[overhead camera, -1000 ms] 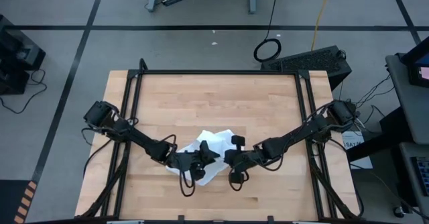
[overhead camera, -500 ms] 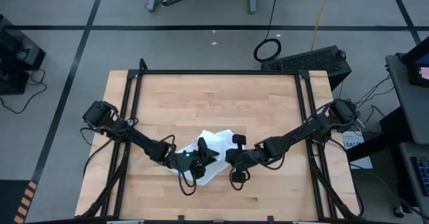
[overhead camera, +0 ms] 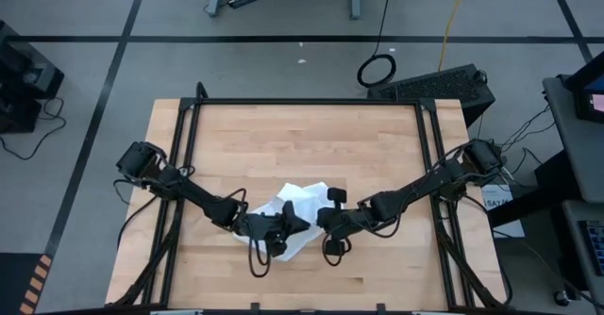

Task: Roll towel
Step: Roll the white towel

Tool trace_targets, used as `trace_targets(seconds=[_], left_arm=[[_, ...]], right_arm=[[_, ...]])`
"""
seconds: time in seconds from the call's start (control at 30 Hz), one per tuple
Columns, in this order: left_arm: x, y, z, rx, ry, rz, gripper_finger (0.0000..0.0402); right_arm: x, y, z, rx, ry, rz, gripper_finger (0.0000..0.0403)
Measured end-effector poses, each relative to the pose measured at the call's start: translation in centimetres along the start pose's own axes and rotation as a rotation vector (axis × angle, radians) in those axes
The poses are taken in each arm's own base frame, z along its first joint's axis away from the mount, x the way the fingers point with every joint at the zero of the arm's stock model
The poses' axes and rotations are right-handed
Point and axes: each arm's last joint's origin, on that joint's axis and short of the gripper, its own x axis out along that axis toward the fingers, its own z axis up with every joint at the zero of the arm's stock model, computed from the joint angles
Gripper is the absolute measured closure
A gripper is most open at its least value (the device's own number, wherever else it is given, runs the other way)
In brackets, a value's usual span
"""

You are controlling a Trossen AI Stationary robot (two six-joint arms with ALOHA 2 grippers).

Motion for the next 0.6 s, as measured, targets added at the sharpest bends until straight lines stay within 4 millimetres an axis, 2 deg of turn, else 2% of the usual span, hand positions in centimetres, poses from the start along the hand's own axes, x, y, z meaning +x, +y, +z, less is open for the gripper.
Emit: trace_targets(seconds=[0.27,0.6], left_arm=[[0.4,0.3,-0.7,0.043,-0.014,-0.015,0.0352],[0.6,0.7,-1.1,-0.013,-0.038,-0.020,0.0358]], right_arm=[[0.0,0.0,0.0,0.004,-0.001,0.002,0.0403],[0.0,0.0,0.0,-0.018,0.001,0.004,0.0403]])
